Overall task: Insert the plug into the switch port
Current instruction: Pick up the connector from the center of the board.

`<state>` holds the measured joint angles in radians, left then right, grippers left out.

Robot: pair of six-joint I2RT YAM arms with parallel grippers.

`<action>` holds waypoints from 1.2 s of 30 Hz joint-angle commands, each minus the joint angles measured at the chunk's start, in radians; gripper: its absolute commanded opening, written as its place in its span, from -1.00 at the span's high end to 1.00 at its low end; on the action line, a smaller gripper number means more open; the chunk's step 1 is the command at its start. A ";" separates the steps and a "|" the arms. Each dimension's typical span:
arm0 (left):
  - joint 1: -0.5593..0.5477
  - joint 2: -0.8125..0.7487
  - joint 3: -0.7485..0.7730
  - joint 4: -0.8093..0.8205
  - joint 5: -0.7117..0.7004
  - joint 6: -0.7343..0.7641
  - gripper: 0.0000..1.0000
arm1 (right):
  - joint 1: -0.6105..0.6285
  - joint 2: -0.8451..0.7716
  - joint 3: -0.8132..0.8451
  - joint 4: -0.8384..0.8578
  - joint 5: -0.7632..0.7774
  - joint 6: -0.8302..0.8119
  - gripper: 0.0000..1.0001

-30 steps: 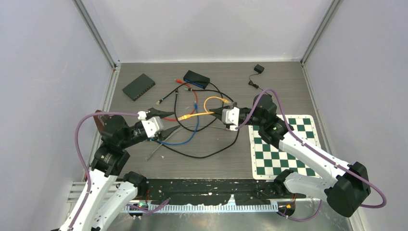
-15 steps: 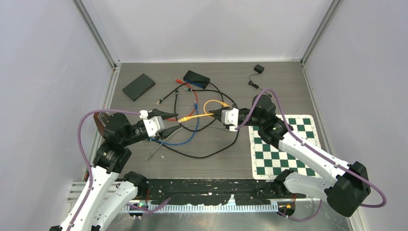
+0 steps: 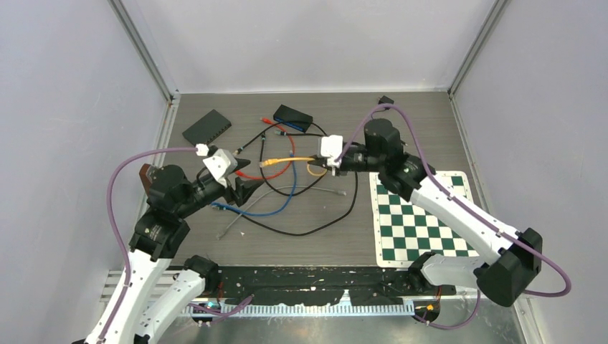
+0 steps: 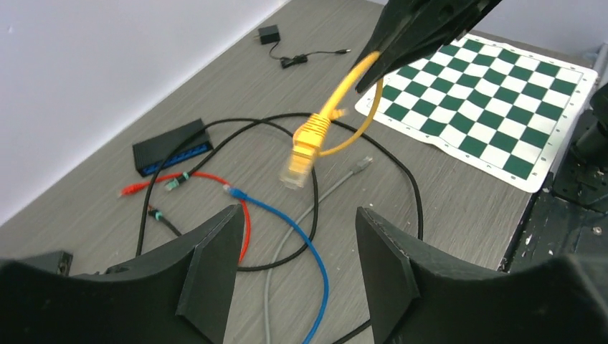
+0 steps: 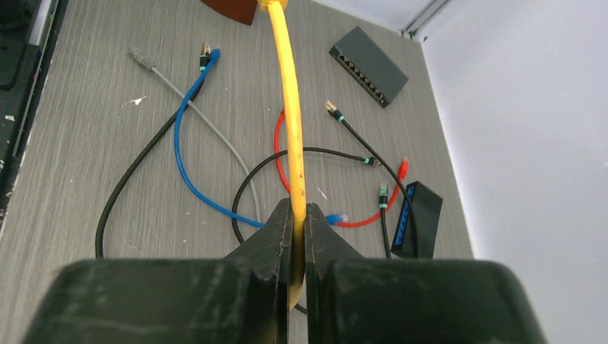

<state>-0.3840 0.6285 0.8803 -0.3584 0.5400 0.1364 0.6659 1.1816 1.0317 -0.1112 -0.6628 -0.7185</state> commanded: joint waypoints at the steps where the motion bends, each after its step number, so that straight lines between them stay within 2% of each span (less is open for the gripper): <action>1: 0.003 0.044 0.076 -0.120 -0.118 -0.070 -0.23 | 0.004 0.087 0.198 -0.295 0.076 0.040 0.90; 4: 0.003 0.081 0.127 -0.174 -0.058 -0.075 -0.23 | 0.005 0.153 0.316 -0.455 0.074 0.081 0.90; 7: 0.003 0.081 0.133 -0.163 -0.001 -0.101 -0.26 | 0.004 0.177 0.359 -0.516 0.056 0.119 0.90; 12: 0.004 0.094 0.143 -0.150 -0.057 -0.157 -0.24 | 0.004 0.217 0.409 -0.596 0.037 0.153 0.90; 17: 0.004 0.123 0.161 -0.155 -0.002 -0.184 -0.25 | 0.004 0.297 0.514 -0.733 -0.017 0.147 0.90; 22: 0.004 0.208 0.227 -0.260 0.014 -0.178 -0.22 | 0.004 0.319 0.536 -0.781 -0.056 0.124 0.90; 30: 0.016 0.328 0.290 -0.340 0.182 -0.205 -0.17 | 0.005 0.308 0.574 -0.840 -0.091 0.082 0.90; 36: 0.058 0.363 0.302 -0.344 0.326 -0.240 0.04 | 0.002 0.289 0.564 -0.841 -0.096 0.070 0.90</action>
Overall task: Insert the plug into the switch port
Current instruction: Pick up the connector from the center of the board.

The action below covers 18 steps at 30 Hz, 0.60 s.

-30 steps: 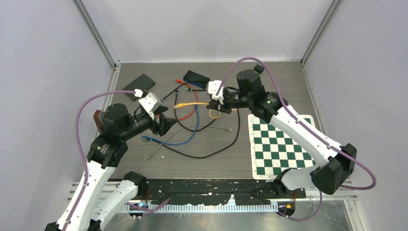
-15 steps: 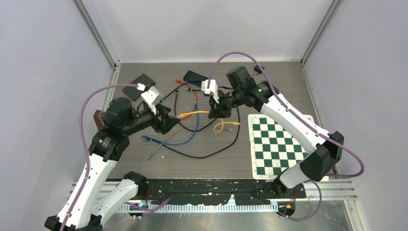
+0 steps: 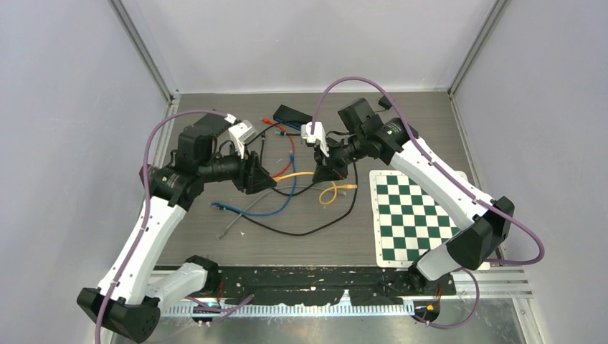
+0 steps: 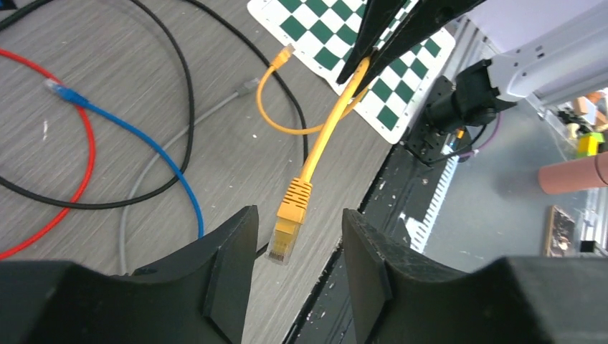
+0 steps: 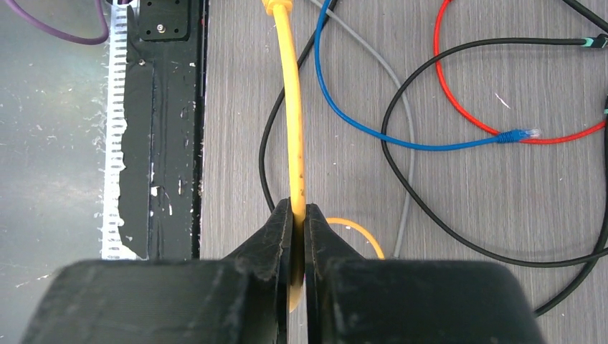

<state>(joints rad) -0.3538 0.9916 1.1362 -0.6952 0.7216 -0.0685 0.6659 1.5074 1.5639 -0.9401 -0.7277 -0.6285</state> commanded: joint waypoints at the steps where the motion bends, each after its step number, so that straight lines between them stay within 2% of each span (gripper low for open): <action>1: 0.034 0.000 0.043 -0.004 0.162 -0.040 0.07 | 0.003 -0.038 0.031 -0.012 -0.033 -0.019 0.90; 5: 0.039 0.002 0.021 -0.006 0.184 -0.045 0.09 | 0.002 -0.040 0.026 -0.012 -0.045 -0.016 0.90; 18: 0.079 0.018 0.016 -0.047 0.146 0.019 -0.05 | 0.003 -0.050 0.022 -0.048 -0.079 -0.077 0.90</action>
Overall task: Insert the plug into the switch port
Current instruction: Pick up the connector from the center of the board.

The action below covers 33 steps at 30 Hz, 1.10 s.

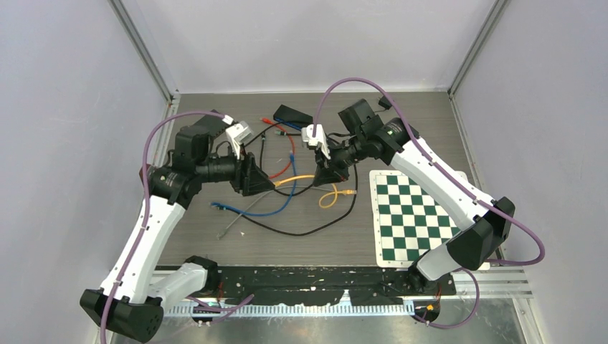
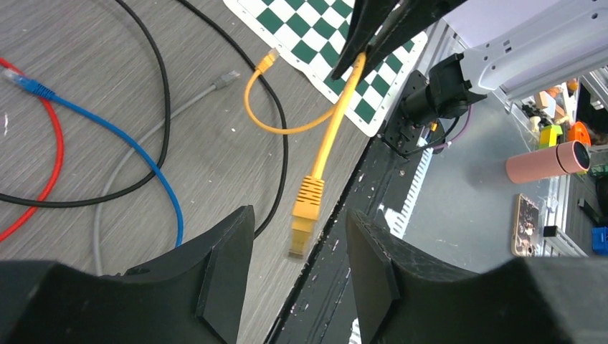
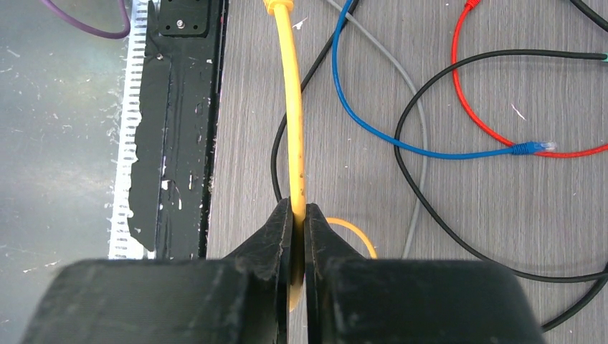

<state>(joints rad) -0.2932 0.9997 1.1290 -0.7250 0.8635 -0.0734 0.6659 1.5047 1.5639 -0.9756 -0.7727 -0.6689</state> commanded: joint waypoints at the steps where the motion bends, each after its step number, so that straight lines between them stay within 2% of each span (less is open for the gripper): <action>1: 0.020 0.016 0.028 -0.021 0.008 0.024 -0.05 | 0.003 -0.050 0.022 -0.013 -0.030 -0.037 0.90; 10: 0.020 -0.003 -0.046 0.030 0.068 -0.017 0.06 | -0.005 -0.038 0.031 -0.007 -0.011 -0.010 0.90; 17: 0.020 0.003 -0.061 0.067 0.122 -0.068 0.63 | -0.006 -0.026 0.039 0.001 0.000 0.000 0.90; 20: 0.021 0.007 -0.071 0.086 0.125 -0.096 1.00 | -0.007 -0.017 0.047 0.006 0.016 0.007 0.88; 22: 0.025 -0.001 -0.093 0.139 0.118 -0.159 1.00 | -0.008 -0.014 0.048 0.027 0.052 0.018 0.63; 23: 0.027 -0.007 -0.108 0.174 0.118 -0.204 1.00 | -0.009 -0.015 0.048 0.043 0.101 0.025 0.37; 24: 0.030 -0.016 -0.126 0.226 0.119 -0.265 1.00 | -0.008 -0.017 0.046 0.087 0.170 0.041 0.25; 25: 0.030 -0.026 -0.152 0.302 0.120 -0.354 1.00 | -0.008 -0.026 0.045 0.144 0.205 0.043 0.05; 28: 0.034 -0.055 -0.214 0.483 0.095 -0.586 1.00 | -0.007 -0.055 0.041 0.281 0.365 0.011 -0.12; 30: 0.033 -0.059 -0.248 0.570 0.067 -0.736 1.00 | -0.006 -0.125 -0.006 0.418 0.386 -0.044 -0.17; 33: 0.035 -0.050 -0.282 0.651 0.057 -0.902 1.00 | -0.006 -0.235 -0.245 0.769 0.315 -0.144 -0.21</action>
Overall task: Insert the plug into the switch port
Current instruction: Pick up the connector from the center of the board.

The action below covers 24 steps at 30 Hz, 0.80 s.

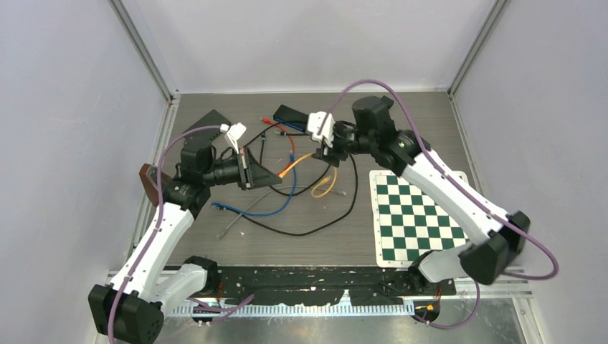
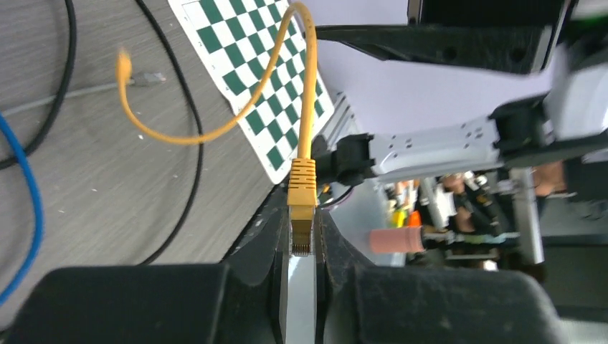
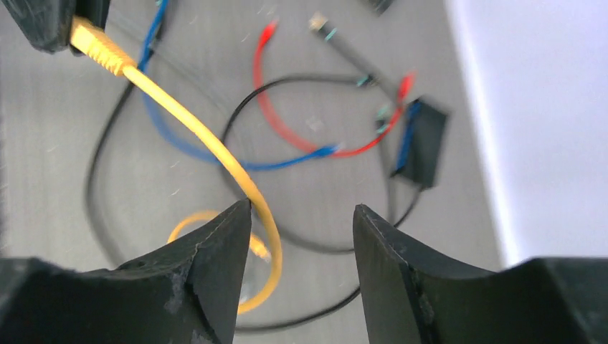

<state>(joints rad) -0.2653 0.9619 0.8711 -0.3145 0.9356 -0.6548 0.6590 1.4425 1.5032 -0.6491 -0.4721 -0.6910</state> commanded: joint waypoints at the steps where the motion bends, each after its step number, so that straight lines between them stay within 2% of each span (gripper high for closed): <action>1: 0.009 -0.011 -0.029 0.251 -0.019 -0.359 1.00 | 0.001 -0.224 -0.243 0.522 -0.048 -0.186 -0.21; 2: 0.009 -0.013 -0.037 0.271 -0.027 -0.402 1.00 | 0.001 -0.245 -0.363 0.685 -0.079 -0.238 -0.21; 4: 0.010 -0.026 -0.057 0.306 -0.054 -0.483 1.00 | 0.001 -0.284 -0.502 0.906 -0.152 -0.249 -0.21; 8: 0.022 -0.052 -0.088 0.363 -0.101 -0.631 1.00 | 0.006 -0.294 -0.619 1.142 -0.270 -0.224 -0.19; 12: 0.027 -0.070 -0.119 0.398 -0.111 -0.762 1.00 | 0.037 -0.263 -0.645 1.235 -0.323 -0.231 -0.17; 21: 0.029 -0.121 -0.158 0.411 -0.133 -0.911 1.00 | 0.126 -0.116 -0.676 1.539 -0.277 -0.293 -0.12; 24: 0.029 -0.126 -0.175 0.439 -0.131 -0.956 1.00 | 0.149 -0.079 -0.672 1.548 -0.265 -0.325 -0.09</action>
<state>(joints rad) -0.2417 0.8574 0.7147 0.0372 0.8055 -1.5108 0.7799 1.3350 0.8330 0.7483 -0.7422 -0.9504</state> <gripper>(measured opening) 0.125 0.553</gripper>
